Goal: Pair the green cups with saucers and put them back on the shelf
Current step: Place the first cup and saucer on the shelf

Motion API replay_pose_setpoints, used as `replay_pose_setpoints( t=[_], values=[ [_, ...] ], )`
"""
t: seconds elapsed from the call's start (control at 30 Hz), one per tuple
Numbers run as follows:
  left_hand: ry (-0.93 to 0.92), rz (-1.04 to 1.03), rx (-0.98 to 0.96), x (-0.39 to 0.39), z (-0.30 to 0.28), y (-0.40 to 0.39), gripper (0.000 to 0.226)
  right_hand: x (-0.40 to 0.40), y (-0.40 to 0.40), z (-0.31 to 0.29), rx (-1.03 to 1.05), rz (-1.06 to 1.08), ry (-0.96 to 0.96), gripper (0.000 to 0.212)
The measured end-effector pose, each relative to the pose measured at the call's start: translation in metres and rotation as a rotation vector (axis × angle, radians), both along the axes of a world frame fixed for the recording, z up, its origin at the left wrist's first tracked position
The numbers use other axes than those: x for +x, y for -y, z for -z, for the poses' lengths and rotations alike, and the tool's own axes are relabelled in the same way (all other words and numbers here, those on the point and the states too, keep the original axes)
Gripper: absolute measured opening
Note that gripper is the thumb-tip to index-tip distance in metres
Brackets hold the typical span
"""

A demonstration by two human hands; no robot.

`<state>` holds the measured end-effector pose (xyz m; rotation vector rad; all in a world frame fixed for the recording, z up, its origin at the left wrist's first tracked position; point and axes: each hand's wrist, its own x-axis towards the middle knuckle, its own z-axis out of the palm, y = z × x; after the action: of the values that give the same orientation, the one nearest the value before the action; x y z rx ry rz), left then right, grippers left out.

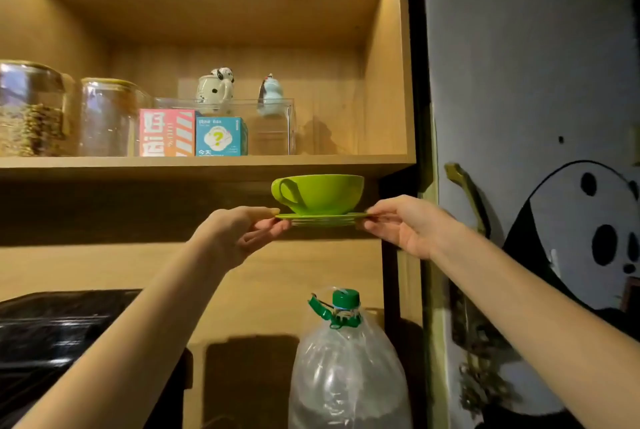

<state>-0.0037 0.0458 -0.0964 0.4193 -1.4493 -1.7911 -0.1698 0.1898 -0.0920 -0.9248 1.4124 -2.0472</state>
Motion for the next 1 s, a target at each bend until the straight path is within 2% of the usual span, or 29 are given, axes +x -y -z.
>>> replay_pose_setpoints(
  t=[0.13,0.33,0.53,0.83,1.0],
  values=[
    [-0.005,0.035,0.005,-0.001,-0.035,0.016,0.010,-0.001,0.010,-0.037,-0.039,-0.002,-0.047,0.005],
    [-0.021,-0.027,-0.040,-0.009,-0.095,0.044,0.001,-0.008,0.039,-0.096,-0.057,0.001,-0.094,0.006],
    [0.030,-0.064,-0.105,-0.030,-0.137,0.066,0.009,-0.028,0.070,-0.138,-0.031,0.043,-0.137,0.010],
    [0.135,-0.134,-0.123,-0.059,-0.146,0.100,0.006,-0.057,0.109,-0.146,0.064,0.064,-0.161,0.013],
    [0.167,-0.171,-0.149,-0.072,-0.145,0.110,0.014,-0.067,0.127,-0.148,0.186,0.093,-0.191,0.017]
  ],
)
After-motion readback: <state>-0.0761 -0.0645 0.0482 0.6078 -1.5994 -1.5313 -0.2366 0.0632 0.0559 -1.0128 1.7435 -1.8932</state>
